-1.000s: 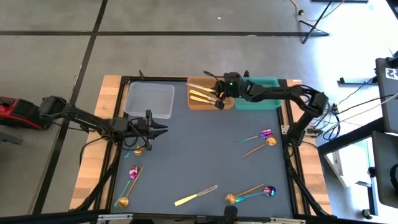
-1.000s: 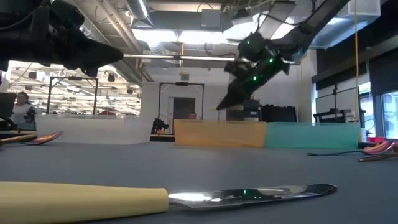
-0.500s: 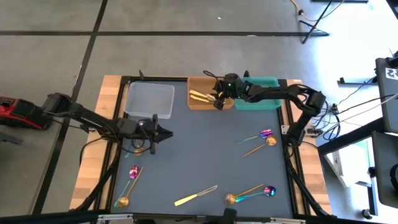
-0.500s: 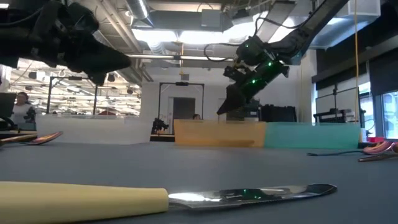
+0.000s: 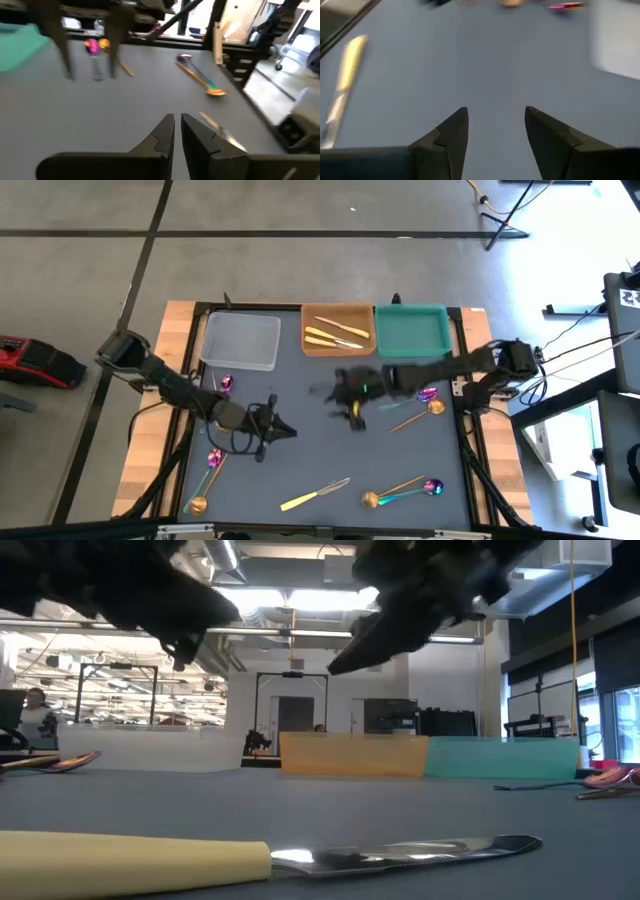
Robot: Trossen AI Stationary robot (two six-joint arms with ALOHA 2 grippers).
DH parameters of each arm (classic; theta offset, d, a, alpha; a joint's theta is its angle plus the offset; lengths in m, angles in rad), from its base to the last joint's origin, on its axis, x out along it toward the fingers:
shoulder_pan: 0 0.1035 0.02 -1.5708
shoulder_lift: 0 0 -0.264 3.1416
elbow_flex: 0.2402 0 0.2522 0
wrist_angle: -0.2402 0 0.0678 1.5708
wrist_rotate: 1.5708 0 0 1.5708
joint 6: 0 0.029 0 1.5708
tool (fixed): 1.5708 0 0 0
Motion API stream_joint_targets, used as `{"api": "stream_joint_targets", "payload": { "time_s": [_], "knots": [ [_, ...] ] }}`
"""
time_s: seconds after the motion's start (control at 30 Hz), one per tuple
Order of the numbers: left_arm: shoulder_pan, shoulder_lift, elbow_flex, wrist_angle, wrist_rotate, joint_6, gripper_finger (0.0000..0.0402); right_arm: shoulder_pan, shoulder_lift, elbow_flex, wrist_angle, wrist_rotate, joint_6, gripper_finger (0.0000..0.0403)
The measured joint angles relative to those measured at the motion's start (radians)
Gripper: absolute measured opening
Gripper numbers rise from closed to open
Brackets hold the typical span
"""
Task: Sort silverware by color (type)
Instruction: Put the yellow table knife into the orange bin
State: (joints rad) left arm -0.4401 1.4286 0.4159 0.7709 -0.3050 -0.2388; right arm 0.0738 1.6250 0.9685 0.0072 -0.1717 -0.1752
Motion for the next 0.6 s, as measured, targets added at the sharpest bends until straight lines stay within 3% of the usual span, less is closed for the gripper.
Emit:
{"api": "stream_joint_targets", "payload": {
  "time_s": [0.3,0.43,0.6],
  "knots": [
    [-0.207,0.196,0.217,-0.063,-0.144,-0.068,0.0026,0.341,0.114,0.0,0.177,0.195,0.175,0.0182],
    [-0.279,0.268,0.347,-0.224,-0.189,-0.076,0.0026,0.436,0.198,0.0,0.358,0.245,0.238,0.0182],
    [-0.357,0.289,0.453,-0.454,-0.235,-0.209,0.0026,0.509,0.31,0.011,0.576,0.301,0.261,0.0182]
  ]
}}
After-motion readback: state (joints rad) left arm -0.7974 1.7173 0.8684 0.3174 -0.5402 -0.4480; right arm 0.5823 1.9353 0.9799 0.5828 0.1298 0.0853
